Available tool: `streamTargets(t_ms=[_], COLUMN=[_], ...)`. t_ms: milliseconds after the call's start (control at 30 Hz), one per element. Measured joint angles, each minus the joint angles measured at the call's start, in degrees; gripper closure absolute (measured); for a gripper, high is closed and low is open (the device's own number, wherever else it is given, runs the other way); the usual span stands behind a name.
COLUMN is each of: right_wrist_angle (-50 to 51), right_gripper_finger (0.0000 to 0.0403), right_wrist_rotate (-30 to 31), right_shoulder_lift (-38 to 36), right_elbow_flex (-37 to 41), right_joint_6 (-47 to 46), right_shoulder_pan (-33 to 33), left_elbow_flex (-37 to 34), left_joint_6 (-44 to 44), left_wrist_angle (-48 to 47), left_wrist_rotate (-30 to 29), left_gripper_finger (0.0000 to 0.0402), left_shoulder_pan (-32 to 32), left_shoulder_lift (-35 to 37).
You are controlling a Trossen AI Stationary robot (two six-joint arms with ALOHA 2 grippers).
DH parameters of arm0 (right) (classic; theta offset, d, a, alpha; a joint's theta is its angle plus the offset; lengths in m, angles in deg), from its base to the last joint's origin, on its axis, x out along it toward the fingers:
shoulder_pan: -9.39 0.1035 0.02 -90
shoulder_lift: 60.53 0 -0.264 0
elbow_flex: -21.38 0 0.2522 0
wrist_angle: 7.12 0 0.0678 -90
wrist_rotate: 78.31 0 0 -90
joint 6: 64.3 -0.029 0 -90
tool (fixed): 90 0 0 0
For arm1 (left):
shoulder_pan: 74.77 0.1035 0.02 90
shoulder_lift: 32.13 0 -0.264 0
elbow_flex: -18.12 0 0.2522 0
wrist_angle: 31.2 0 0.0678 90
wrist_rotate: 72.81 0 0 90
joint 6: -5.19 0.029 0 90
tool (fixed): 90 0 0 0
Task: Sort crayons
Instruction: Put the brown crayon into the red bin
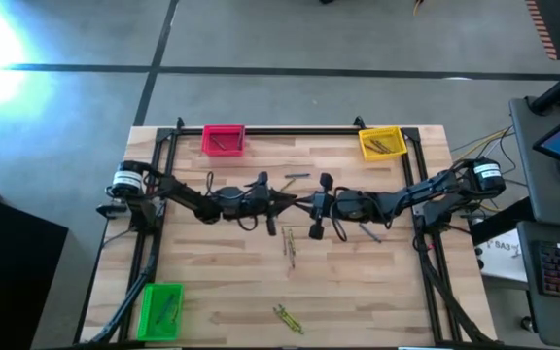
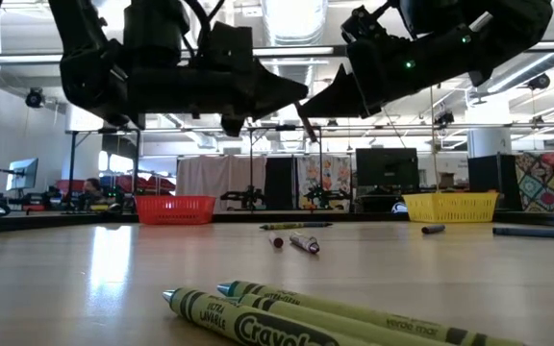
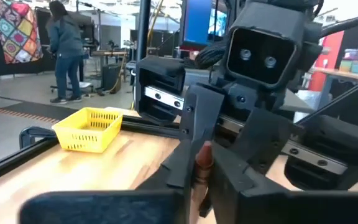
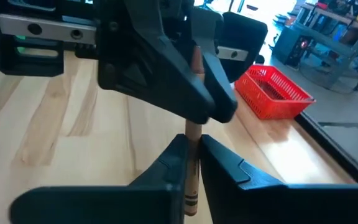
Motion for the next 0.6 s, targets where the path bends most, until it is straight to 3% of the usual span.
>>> streamTargets(t_ms=[133,333,467,600], right_wrist_angle=[0.0,8.8,15.5,14.9], right_gripper_finger=[0.0331,0.0259,0.0230,0.0217], right_wrist_rotate=[1.9,14.4,15.2,15.1], right_shoulder_lift=[-0.5,-4.3,-6.2,-5.7], right_elbow_flex=[0.0,0.0,0.0,0.2], right_joint_6=[-1.0,-4.0,-8.4,-8.9], right_shoulder_pan=[0.0,-0.2,-1.1,-1.4], left_elbow_flex=[-0.4,-8.2,-14.1,-15.9], left_joint_6=[-1.7,-2.9,-3.3,-7.6], left_wrist_angle=[-0.4,-4.8,-13.0,-23.3], left_wrist_rotate=[-2.1,-14.7,-19.8,-18.0], left_gripper_finger=[0.0393,0.0398,0.0399,0.0399], left_shoulder_pan=[0.5,4.3,12.3,24.5], left_shoulder_lift=[0.7,9.7,20.9,29.2])
